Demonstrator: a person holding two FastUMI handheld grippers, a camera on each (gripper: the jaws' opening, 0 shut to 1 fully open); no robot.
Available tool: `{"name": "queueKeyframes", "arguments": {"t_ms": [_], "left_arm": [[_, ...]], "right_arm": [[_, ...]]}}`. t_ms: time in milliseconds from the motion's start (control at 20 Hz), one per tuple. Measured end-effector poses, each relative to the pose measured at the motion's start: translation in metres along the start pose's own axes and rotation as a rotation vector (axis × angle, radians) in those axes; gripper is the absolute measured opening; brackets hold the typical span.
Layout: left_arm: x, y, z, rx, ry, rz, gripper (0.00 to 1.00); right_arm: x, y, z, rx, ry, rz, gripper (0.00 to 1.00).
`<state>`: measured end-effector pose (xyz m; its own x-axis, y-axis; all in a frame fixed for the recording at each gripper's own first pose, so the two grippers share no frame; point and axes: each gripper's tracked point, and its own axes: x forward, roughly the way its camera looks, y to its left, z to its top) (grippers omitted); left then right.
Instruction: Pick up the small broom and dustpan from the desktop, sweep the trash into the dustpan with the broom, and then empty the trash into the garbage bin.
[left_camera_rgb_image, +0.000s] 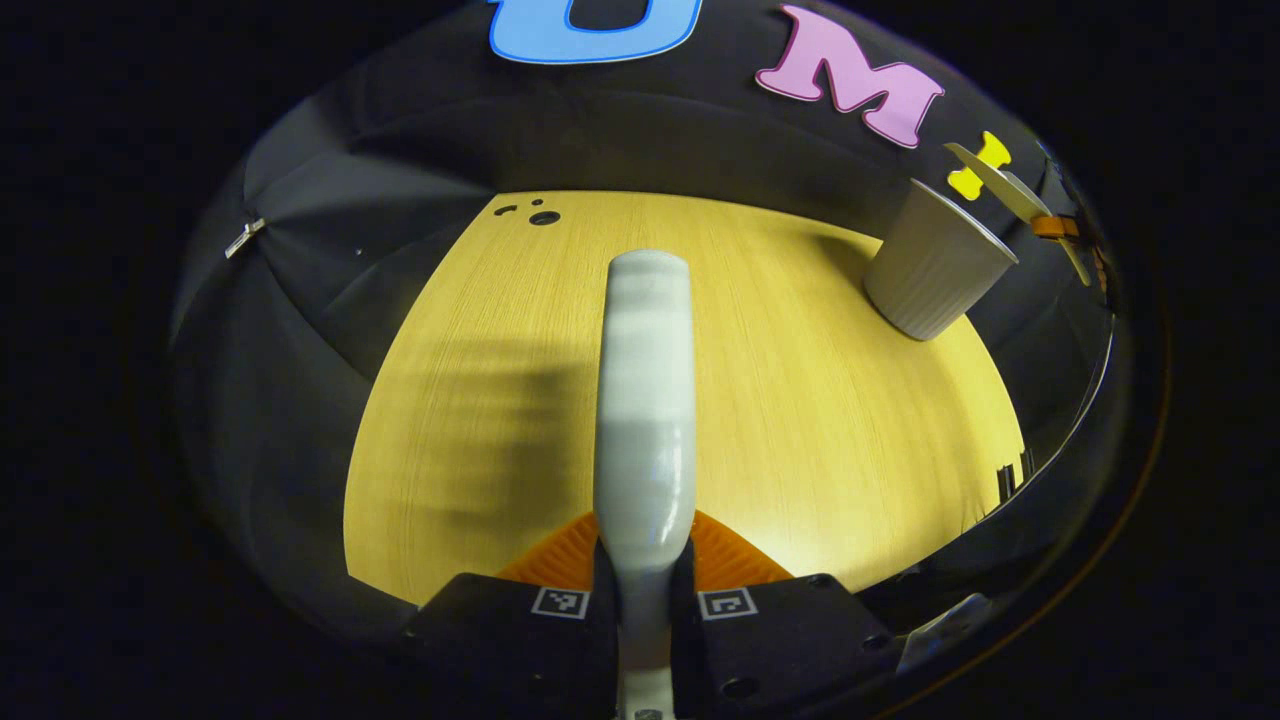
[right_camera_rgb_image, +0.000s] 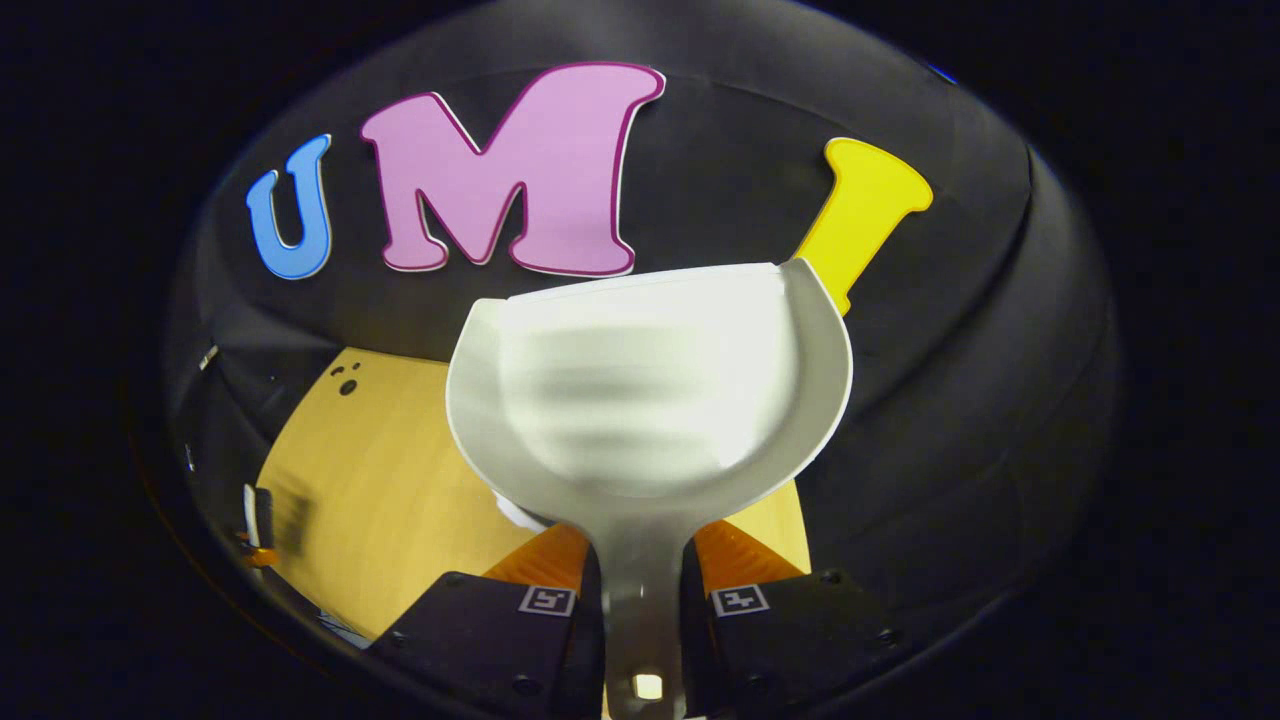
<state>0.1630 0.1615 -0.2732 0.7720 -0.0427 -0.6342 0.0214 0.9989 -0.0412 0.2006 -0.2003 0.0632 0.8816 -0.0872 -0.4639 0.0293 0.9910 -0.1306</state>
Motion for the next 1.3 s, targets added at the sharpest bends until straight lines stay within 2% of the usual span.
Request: {"name": "queueKeyframes", "arguments": {"t_ms": [100, 200, 350, 400, 450, 500, 700, 1000, 1300], "left_arm": [[-0.001, -0.012, -0.002, -0.015, -0.01, -0.015, 0.25], [0.001, -0.022, -0.008, -0.031, -0.007, -0.037, 0.25], [0.006, -0.034, -0.02, -0.071, 0.007, -0.057, 0.25], [0.007, -0.035, -0.023, -0.072, 0.011, -0.054, 0.25], [0.007, -0.036, -0.028, -0.065, 0.014, -0.048, 0.25], [0.009, -0.037, -0.031, -0.054, 0.015, -0.045, 0.25], [0.015, -0.037, -0.041, -0.002, 0.035, -0.029, 0.25], [0.018, -0.036, -0.042, 0.012, 0.03, -0.015, 0.25], [0.039, -0.036, -0.047, 0.027, 0.063, -0.003, 0.25]], "right_arm": [[-0.016, 0.02, -0.01, 0.054, -0.014, 0.044, 0.31], [-0.033, 0.042, -0.019, 0.107, -0.022, 0.102, 0.36], [-0.053, 0.079, -0.041, 0.131, -0.013, 0.172, 0.31], [-0.057, 0.091, -0.051, 0.128, -0.002, 0.189, 0.34], [-0.06, 0.103, -0.063, 0.124, 0.009, 0.207, 0.31], [-0.064, 0.117, -0.073, 0.123, 0.017, 0.228, 0.34], [-0.073, 0.176, -0.123, 0.141, 0.073, 0.324, 0.34], [-0.071, 0.238, -0.21, 0.095, 0.172, 0.378, 0.34], [-0.044, 0.253, -0.298, 0.041, 0.303, 0.325, 0.34]]}}
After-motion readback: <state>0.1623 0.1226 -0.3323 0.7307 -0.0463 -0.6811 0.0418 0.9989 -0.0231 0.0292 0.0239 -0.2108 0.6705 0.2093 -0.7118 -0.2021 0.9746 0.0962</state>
